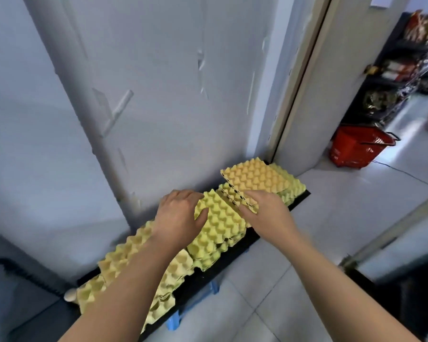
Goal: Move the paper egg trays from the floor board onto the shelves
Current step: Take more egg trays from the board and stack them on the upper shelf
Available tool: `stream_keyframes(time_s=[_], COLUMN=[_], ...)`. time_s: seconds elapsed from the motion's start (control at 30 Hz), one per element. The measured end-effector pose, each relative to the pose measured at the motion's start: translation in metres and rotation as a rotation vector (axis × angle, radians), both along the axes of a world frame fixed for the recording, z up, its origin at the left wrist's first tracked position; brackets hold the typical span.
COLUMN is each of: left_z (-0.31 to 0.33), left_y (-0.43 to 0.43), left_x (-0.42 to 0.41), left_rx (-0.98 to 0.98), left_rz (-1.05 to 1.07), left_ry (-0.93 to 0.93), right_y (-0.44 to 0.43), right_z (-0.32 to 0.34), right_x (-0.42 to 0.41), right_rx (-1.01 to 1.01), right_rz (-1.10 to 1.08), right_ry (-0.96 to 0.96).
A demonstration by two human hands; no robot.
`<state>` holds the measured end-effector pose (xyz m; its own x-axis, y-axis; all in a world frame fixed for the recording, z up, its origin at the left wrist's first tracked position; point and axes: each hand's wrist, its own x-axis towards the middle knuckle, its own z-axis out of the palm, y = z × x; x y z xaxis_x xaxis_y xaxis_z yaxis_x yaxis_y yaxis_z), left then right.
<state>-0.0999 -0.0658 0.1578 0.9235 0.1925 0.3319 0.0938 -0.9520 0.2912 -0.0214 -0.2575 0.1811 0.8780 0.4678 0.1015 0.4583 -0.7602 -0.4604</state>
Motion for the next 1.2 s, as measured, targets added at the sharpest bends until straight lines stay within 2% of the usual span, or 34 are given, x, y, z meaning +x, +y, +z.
stream_keyframes(time_s=[0.43, 0.7, 0.83, 1.07, 1.2], left_z=[-0.095, -0.158, -0.198, -0.271, -0.312], left_y=[-0.012, -0.037, -0.057, -0.093, -0.108], left_x=[0.222, 0.33, 0.376, 0.44, 0.458], left_rx=[-0.071, -0.161, -0.241, -0.393, -0.492], left_rz=[-0.128, -0.121, -0.034, 0.272, 0.424], left_ry=[0.269, 0.454, 0.544, 0.751, 0.809], right_y=[-0.031, -0.054, -0.07, -0.098, -0.107], right_z=[-0.073, -0.134, -0.173, -0.258, -0.3], right_x=[0.2, 0.31, 0.372, 0.481, 0.527], right_rx=[-0.038, -0.068, -0.101, -0.175, -0.322], right_rz=[-0.242, -0.265, -0.218, -0.053, 0.051], right_ry=[0.215, 0.294, 0.34, 0.403, 0.406])
